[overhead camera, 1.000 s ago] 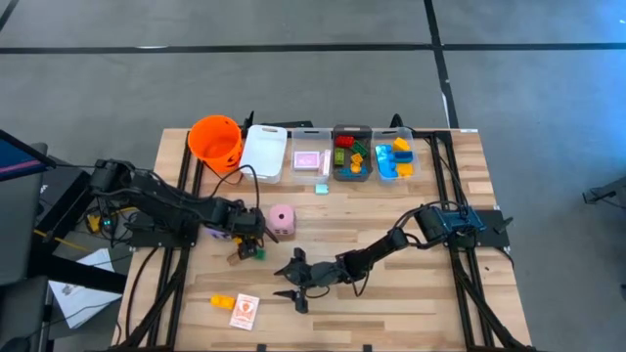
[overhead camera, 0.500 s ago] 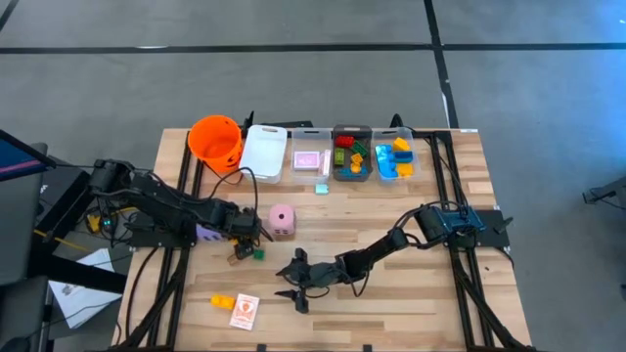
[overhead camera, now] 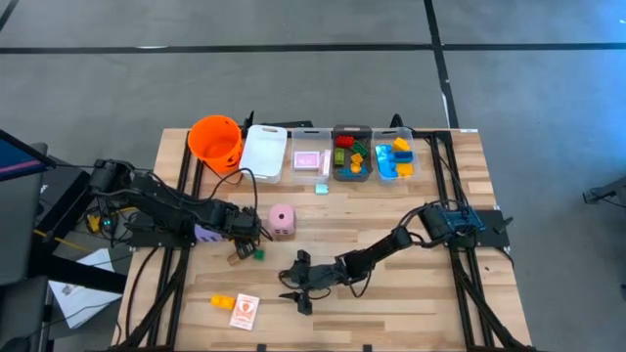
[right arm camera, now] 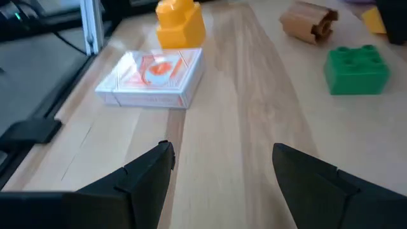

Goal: Pick & Place Toys
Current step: Put the big yellow game piece into the right transparent bin

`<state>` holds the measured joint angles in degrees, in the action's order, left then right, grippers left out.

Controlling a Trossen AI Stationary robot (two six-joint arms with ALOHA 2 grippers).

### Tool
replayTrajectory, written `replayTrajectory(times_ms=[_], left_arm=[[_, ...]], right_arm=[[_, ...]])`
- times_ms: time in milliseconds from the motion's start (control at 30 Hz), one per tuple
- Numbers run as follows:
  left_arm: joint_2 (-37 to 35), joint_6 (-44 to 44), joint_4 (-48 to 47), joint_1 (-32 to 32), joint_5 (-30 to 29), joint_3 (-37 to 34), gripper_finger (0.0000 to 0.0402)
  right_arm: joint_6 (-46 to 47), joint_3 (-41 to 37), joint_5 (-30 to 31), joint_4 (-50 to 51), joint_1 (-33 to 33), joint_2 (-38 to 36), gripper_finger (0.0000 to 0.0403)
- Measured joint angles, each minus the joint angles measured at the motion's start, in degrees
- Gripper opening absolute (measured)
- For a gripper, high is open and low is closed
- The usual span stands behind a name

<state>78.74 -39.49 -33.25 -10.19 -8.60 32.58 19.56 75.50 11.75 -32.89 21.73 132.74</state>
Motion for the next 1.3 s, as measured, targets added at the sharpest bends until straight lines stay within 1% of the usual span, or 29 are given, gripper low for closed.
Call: replayTrajectory(times_ms=[100,167,233,333,400,500,600,700,767,900,967,1000,1033,1100,1200,1300], left_arm=[[-0.4,0.0,0.2,0.0,-0.2,-0.1,0.0131],[-0.7,0.1,0.4,0.0,-0.4,-0.2,0.0131],[-1.5,1.9,1.8,0.0,-0.5,-0.1,0.0130],[-3.5,4.6,2.1,0.0,-0.6,-0.1,0.0130],[-5.1,4.9,3.0,0.0,-0.6,-0.1,0.0130],[-8.1,5.0,5.5,0.0,-0.7,-0.1,0.0130],[-11.4,5.2,9.5,0.0,-0.8,-0.1,0.0130],[-14.8,7.8,16.0,-0.1,-0.8,-0.1,0.0130],[-16.8,10.4,22.1,0.0,-0.6,-0.1,0.0130],[-19.4,16.7,36.0,0.2,-0.7,0.0,0.0130],[-19.5,19.0,42.9,0.7,-0.6,0.0,0.0130],[-19.2,19.7,46.1,1.1,-0.7,0.0,0.0130],[-18.9,20.1,48.1,1.5,-0.6,0.0,0.0130],[-17.7,20.2,52.2,2.2,-0.5,0.1,0.0130],[-15.1,20.0,56.0,2.8,-0.4,0.0,0.0130],[-11.6,19.5,61.1,2.7,0.2,0.0,0.0130]], right_arm=[[-2.6,0.0,1.0,7.6,0.0,-4.8,0.0265],[-5.2,0.0,4.1,11.6,0.6,-8.1,0.0265],[-8.6,-1.2,10.0,14.8,1.7,-11.6,0.0265],[-13.1,-4.2,21.6,18.8,4.4,-16.5,0.0265],[-15.4,-7.4,28.7,19.2,6.3,-19.5,0.0265],[-16.9,-13.0,34.7,19.3,8.1,-24.4,0.0265],[-16.3,-19.1,36.4,18.6,8.9,-29.2,0.0265],[-14.5,-25.3,37.2,16.9,9.5,-32.8,0.0265],[-13.1,-29.1,41.4,13.9,10.3,-34.5,0.0265],[-12.6,-35.4,53.0,5.3,12.2,-35.7,0.0265],[-12.6,-37.0,56.1,0.2,12.6,-35.5,0.0265],[-12.6,-37.5,57.3,-1.9,12.8,-35.4,0.0265],[-12.6,-37.6,57.1,-3.7,12.8,-35.4,0.0265],[-12.7,-37.6,55.2,-6.7,12.4,-35.1,0.0265],[-15.7,-37.6,51.6,-11.6,11.8,-34.9,0.0265],[-18.3,-37.5,50.4,-14.8,11.8,-35.0,0.0265]])
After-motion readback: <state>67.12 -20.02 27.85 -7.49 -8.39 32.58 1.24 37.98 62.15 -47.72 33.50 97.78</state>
